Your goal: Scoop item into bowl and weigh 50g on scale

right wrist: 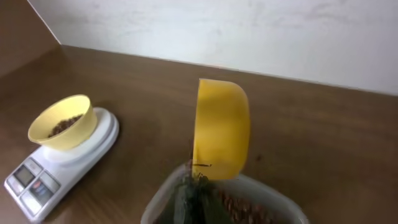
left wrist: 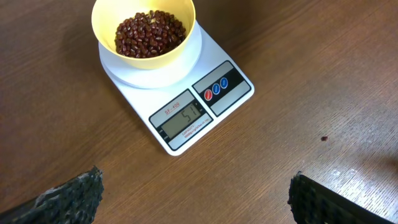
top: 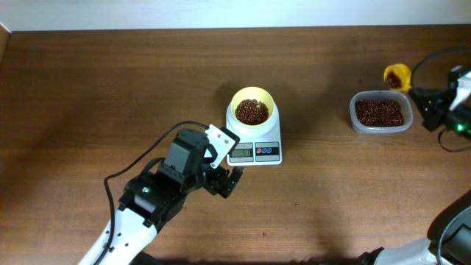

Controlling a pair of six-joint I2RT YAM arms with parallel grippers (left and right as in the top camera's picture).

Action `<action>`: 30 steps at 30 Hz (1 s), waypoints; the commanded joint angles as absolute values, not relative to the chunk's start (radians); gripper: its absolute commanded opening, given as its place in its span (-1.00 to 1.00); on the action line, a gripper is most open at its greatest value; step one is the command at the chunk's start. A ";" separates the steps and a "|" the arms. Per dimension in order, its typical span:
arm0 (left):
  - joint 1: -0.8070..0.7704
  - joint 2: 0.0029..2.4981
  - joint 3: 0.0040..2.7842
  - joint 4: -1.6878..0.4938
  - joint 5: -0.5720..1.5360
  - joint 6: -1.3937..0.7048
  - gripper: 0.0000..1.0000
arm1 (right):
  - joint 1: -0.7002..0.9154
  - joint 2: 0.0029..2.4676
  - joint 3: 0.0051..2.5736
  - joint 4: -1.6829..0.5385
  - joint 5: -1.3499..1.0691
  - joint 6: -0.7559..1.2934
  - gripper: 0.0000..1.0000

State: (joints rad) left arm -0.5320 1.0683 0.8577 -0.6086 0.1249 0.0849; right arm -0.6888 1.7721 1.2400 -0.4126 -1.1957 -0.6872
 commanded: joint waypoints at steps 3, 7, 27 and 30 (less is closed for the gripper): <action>-0.534 1.068 0.849 -0.607 0.142 0.075 0.98 | -0.720 1.774 1.245 -0.510 -1.219 -0.934 -0.92; -0.534 1.068 0.849 -0.607 0.142 0.075 0.98 | -0.720 1.774 1.245 -0.528 -1.218 -1.047 -0.92; -0.534 1.068 0.849 -0.607 0.142 0.075 0.98 | -0.719 1.774 1.245 -0.499 -1.200 -1.289 -0.92; -0.534 1.068 0.849 -0.607 0.142 0.075 0.98 | -0.719 1.774 1.245 -0.499 -1.346 -0.920 -0.92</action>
